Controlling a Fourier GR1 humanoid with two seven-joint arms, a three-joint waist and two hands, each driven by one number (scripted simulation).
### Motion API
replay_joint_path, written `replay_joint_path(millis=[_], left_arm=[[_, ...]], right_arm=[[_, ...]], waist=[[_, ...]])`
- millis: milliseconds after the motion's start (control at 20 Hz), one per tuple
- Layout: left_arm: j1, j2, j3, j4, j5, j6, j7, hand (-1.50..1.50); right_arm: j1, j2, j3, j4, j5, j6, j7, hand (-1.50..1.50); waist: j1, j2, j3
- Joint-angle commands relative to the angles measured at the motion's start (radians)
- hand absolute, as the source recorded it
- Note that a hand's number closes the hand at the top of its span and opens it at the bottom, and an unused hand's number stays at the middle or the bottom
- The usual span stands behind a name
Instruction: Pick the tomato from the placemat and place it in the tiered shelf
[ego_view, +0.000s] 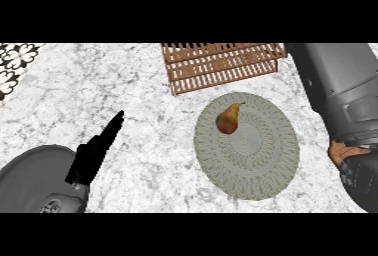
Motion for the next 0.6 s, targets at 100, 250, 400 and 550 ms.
replay_joint_path(millis=[100,250,400,550], left_arm=[[0.007,-0.011,0.004,0.011,-0.008,0.017,0.02,0.0],[0.016,0.004,0.027,0.033,0.009,-0.001,0.008,0.0],[0.064,0.013,0.017,-0.027,0.0,0.007,0.023,0.0],[0.063,0.018,0.045,0.028,0.01,-0.003,-0.02,0.0]], right_arm=[[0.007,-0.078,-0.082,-0.033,-0.044,-0.185,-0.089,-1.5],[0.006,-0.095,-0.11,-0.051,-0.057,-0.292,-0.104,-1.5],[0.056,-0.188,-0.132,-0.038,-0.052,-0.34,-0.099,-1.5],[0.115,-0.304,-0.138,-0.017,-0.055,-0.259,-0.072,-1.5]], waist=[[-0.015,-0.003,-0.003],[-0.035,-0.012,-0.004],[-0.036,-0.017,-0.003],[-0.064,-0.021,-0.003]])
